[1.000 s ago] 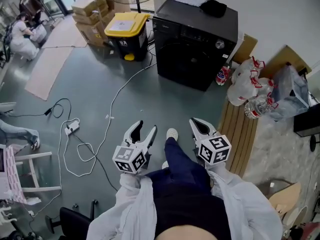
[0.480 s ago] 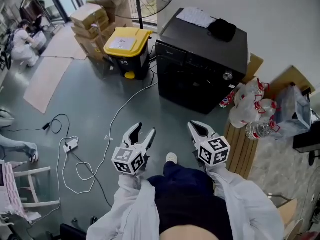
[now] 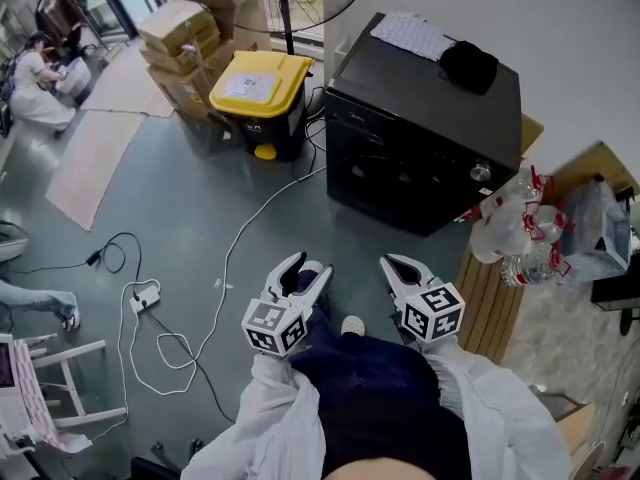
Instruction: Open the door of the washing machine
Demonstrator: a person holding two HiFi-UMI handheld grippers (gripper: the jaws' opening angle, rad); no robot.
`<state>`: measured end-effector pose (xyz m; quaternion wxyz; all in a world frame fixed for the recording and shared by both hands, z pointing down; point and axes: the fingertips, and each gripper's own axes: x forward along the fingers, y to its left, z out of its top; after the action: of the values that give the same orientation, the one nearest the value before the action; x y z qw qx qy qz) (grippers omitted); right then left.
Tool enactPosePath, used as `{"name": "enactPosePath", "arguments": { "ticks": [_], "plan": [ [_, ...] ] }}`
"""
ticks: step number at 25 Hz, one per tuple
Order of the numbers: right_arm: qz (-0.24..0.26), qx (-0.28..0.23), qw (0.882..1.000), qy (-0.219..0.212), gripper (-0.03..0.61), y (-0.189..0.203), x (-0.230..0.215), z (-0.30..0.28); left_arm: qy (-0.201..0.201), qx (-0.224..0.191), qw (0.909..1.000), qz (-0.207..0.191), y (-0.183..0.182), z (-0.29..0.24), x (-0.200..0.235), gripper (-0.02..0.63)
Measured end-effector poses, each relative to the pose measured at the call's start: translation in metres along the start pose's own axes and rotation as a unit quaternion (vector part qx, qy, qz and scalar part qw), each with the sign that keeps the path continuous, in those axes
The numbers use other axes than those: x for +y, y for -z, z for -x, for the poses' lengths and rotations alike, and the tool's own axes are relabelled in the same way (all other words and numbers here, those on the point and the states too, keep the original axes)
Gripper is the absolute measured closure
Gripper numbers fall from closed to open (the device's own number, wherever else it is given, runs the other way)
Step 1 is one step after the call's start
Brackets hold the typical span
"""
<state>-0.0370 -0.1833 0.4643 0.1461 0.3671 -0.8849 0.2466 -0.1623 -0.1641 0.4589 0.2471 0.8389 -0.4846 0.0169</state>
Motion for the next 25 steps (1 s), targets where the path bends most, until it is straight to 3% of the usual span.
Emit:
{"name": "enactPosePath", "arguments": {
  "ticks": [8,15,18,25],
  "plan": [
    [-0.022,-0.035,0.998,0.051,0.571,-0.068,-0.038,-0.077,0.061,0.039,0.9964,-0.044,-0.063,-0.075,0.068,0.359],
    [-0.039,-0.064,0.992,0.101,0.571,-0.119,-0.076,-0.129,0.121,0.081,0.9851,-0.092,-0.102,-0.154,0.113,0.360],
    [-0.045,-0.060,0.989,0.126,0.571,-0.126,-0.093,-0.145,0.152,0.112,0.9746,-0.121,-0.098,-0.187,0.126,0.359],
    [-0.074,-0.040,0.981,0.175,0.571,-0.119,-0.136,-0.174,0.205,0.196,0.9401,-0.190,-0.057,-0.267,0.155,0.360]
  ]
}}
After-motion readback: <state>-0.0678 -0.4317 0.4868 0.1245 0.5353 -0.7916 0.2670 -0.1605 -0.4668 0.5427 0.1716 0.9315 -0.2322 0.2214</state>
